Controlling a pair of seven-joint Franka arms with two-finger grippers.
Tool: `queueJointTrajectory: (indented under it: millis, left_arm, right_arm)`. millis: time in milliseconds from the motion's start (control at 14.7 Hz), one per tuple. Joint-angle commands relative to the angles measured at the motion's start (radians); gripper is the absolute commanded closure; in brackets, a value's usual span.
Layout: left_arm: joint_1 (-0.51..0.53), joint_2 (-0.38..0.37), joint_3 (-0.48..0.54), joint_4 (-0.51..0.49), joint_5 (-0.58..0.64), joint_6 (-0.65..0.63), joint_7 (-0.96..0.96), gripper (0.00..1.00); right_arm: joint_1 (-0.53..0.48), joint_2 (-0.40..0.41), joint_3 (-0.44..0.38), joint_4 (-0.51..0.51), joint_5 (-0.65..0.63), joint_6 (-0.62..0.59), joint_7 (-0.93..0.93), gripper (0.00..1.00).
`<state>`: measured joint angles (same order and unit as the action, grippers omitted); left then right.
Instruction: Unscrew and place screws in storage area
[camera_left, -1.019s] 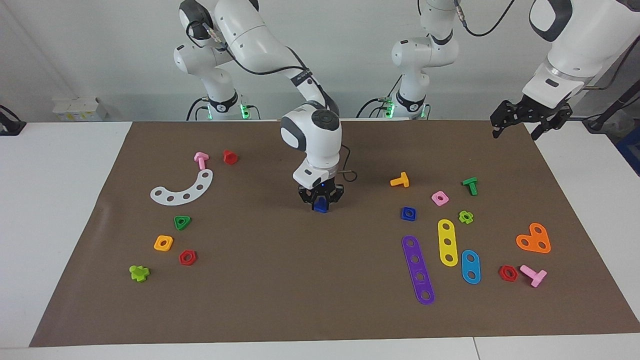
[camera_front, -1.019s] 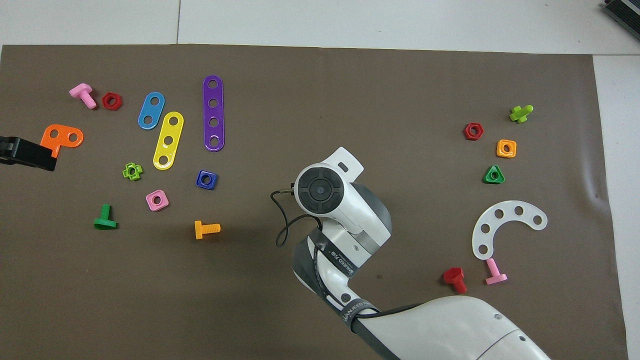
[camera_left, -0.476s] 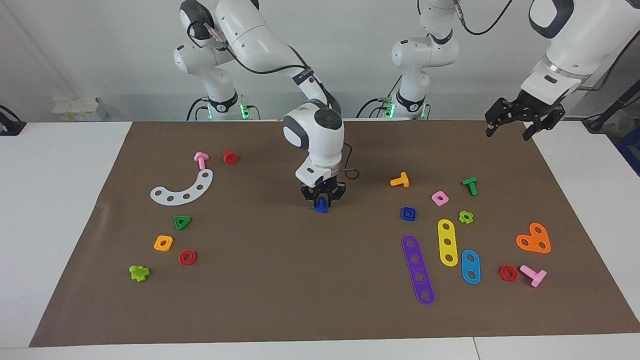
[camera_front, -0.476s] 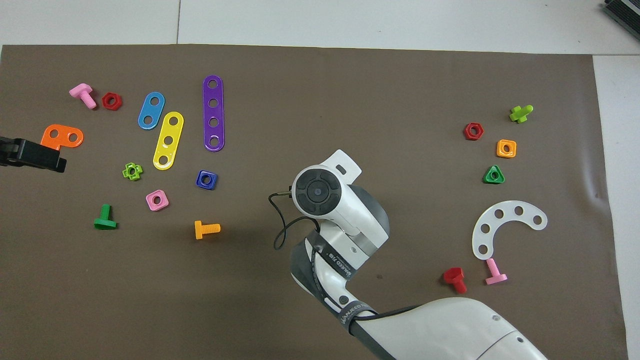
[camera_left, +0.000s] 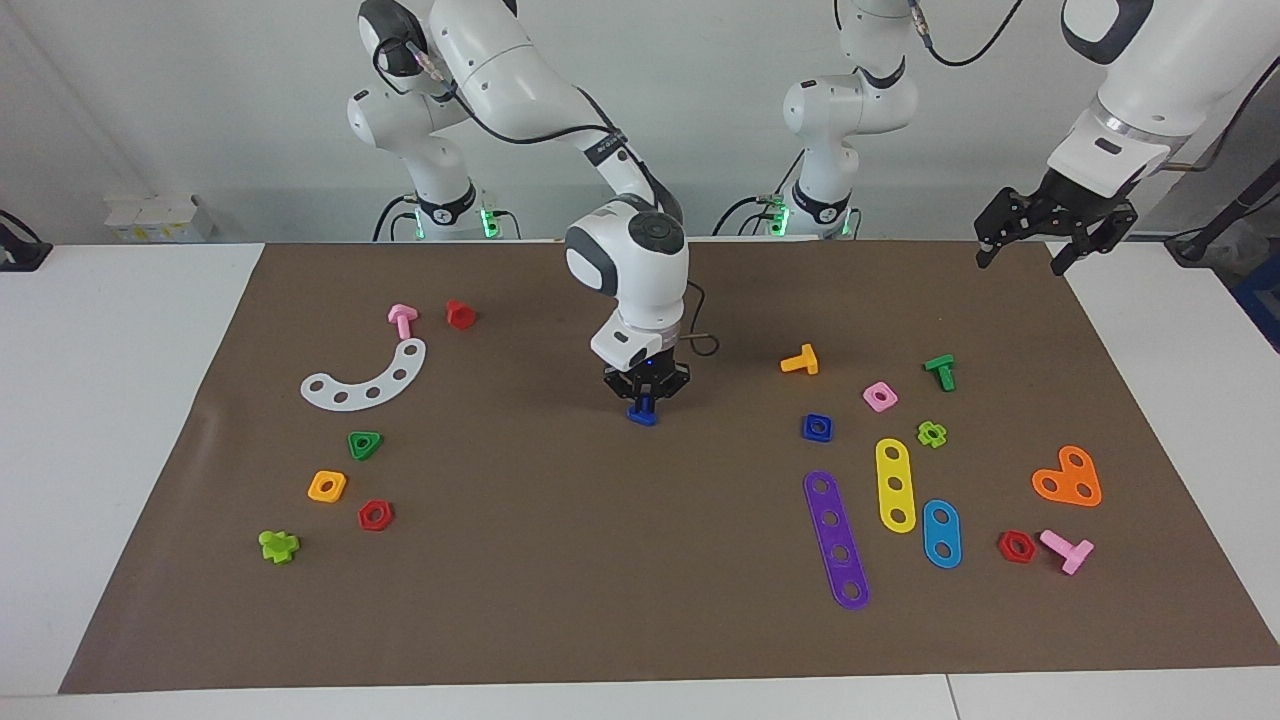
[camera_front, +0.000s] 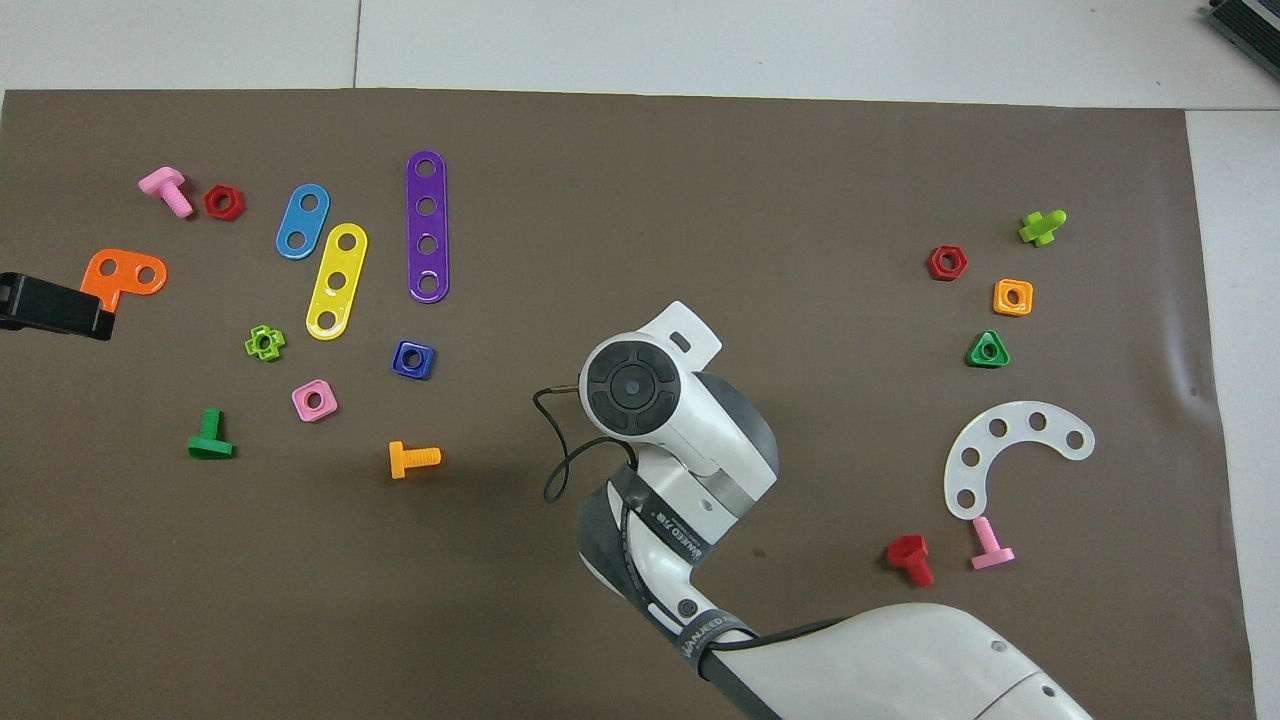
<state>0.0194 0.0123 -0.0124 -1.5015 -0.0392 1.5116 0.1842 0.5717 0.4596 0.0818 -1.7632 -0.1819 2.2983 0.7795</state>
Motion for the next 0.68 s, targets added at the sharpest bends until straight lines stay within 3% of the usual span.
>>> queueJointTrajectory:
  millis: [0, 272, 408, 612]
  left_arm:
    - [0.007, 0.06, 0.002, 0.107, -0.01, -0.062, -0.005, 0.0]
    - [0.007, 0.167, 0.009, 0.226, -0.002, -0.108, -0.003, 0.0]
    - [0.005, 0.153, 0.002, 0.218, 0.001, -0.091, -0.003, 0.0]
    - [0.004, 0.112, 0.0, 0.144, -0.001, -0.088, -0.006, 0.0]
  right_arm:
    - [-0.015, -0.056, 0.004, -0.042, 0.009, -0.017, 0.026, 1.0]
    - [-0.117, -0.18, 0.004, -0.133, 0.009, -0.022, 0.01, 1.0]
    - [-0.2, -0.235, 0.004, -0.18, 0.009, -0.02, -0.034, 1.0]
    - [-0.326, -0.245, 0.006, -0.222, 0.01, -0.013, -0.155, 1.0]
